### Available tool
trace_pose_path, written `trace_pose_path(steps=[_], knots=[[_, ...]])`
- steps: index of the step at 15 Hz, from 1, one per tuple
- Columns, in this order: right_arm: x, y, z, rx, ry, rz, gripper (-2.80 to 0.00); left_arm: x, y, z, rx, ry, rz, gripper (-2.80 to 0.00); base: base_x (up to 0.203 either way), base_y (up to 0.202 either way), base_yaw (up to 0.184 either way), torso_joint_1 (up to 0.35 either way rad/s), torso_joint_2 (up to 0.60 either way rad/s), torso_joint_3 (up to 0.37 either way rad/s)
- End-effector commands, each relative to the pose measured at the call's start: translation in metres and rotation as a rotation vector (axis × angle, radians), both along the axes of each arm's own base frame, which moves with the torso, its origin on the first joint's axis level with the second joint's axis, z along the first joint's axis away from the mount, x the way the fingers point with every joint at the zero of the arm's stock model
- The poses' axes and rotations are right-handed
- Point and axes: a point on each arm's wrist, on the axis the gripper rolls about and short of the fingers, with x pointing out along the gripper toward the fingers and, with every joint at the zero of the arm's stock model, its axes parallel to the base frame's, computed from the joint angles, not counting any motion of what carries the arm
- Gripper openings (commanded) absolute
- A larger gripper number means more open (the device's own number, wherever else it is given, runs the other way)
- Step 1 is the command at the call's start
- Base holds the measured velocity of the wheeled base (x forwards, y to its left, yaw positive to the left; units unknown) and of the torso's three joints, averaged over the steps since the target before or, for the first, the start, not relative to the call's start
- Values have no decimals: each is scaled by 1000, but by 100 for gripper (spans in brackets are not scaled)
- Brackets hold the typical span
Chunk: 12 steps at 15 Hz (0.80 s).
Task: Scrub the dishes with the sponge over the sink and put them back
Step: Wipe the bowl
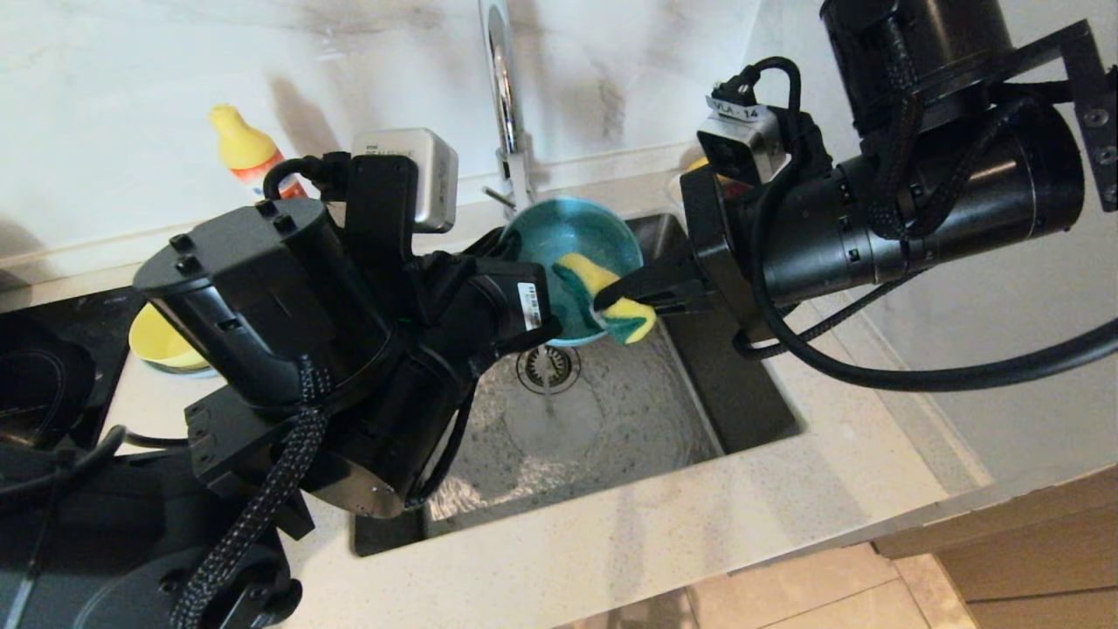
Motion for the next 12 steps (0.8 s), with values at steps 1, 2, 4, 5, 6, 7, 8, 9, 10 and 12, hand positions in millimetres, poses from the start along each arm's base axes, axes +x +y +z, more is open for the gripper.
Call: trace_pose_path(steps=[1, 2, 4, 5, 6, 7, 8, 9, 10, 12], knots=[[0, 1, 5, -18, -22, -20, -280, 0, 0, 2, 2, -10, 4, -280, 0, 0, 0, 0, 0, 0], [0, 2, 4, -29, -27, -22, -280, 0, 0, 2, 2, -10, 4, -280, 0, 0, 0, 0, 0, 0], [3, 5, 0, -65, -54, -57, -280, -1, 0, 1, 9, -9, 4, -280, 0, 0, 0, 0, 0, 0], [4, 6, -1, -79, -65, -71, -280, -1, 0, 1, 8, -10, 4, -280, 0, 0, 0, 0, 0, 0], [5, 6, -3, -104, -93, -81, -280, -2, 0, 3, 10, -15, 4, -280, 0, 0, 0, 0, 0, 0], [5, 7, -3, -107, -96, -82, -280, -3, 0, 3, 13, -16, 3, -280, 0, 0, 0, 0, 0, 0], [4, 9, -3, -115, -106, -90, -280, -4, 1, 3, 18, -18, 1, -280, 0, 0, 0, 0, 0, 0], [4, 10, -4, -127, -125, -87, -280, -4, 0, 3, 22, -19, -3, -280, 0, 0, 0, 0, 0, 0], [4, 11, -4, -131, -130, -86, -280, -5, 0, 3, 21, -20, -4, -280, 0, 0, 0, 0, 0, 0], [2, 15, -5, -134, -146, -70, -280, -8, -2, 2, 25, -32, -15, -280, 0, 0, 0, 0, 0, 0]])
